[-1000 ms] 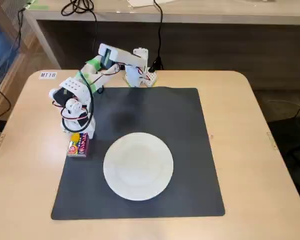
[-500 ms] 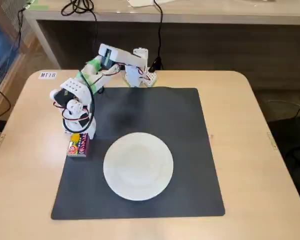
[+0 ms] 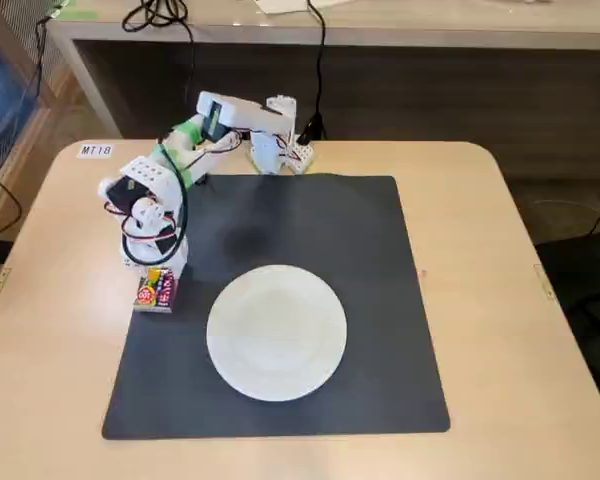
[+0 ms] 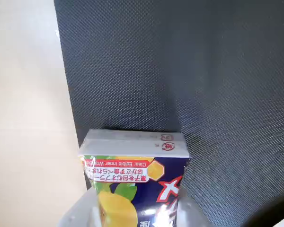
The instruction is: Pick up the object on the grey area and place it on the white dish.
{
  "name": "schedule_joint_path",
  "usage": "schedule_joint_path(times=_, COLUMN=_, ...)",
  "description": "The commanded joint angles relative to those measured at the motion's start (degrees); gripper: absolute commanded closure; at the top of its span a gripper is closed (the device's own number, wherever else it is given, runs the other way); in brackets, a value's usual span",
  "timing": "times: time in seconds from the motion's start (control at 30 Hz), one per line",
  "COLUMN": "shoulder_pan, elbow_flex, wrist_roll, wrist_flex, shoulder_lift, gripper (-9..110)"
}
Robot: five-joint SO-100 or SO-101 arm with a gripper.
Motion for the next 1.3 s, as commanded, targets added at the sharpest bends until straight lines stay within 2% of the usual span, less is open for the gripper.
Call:
schedule_joint_path(times=0.0, shoulder_pan=0.44, elbow_flex=-0.26, wrist_roll=-1.93, wrist_flex=-0.26, shoulder_lift=3.43, gripper=93)
schedule_joint_path(times=0.5, shoulder_pan=-4.13, elbow_flex=0.44, wrist_roll=-4.66, wrist_flex=-0.18, shoulder_lift=15.91, gripper=99)
schedule_joint_path(times=0.77, shoulder_pan=-13.71, elbow_flex=-0.53, wrist_roll=-6.68, wrist_flex=-0.35, shoulder_lift=19.78, gripper=95)
schedule_joint_path(times=0.9, shoulder_pan=-20.74, elbow_flex=-5.27, wrist_roll=-14.77, wrist_flex=-0.44, shoulder_lift=16.88, gripper=93)
schedule_joint_path(times=1.07, shoulder_pan=-29.36, elbow_flex=-13.27, wrist_roll=-30.94, wrist_flex=-0.44, shoulder_lift=7.21, gripper=92)
schedule_joint_path(times=1.2, shoulder_pan=-31.64, elbow_flex=-15.38, wrist_roll=-41.92, wrist_flex=-0.44, shoulder_lift=-1.93, gripper=94)
schedule_joint_path(times=1.27, shoulder_pan=-31.73, elbow_flex=-16.96, wrist_roll=-47.2, wrist_flex=-0.35, shoulder_lift=-5.45, gripper=89)
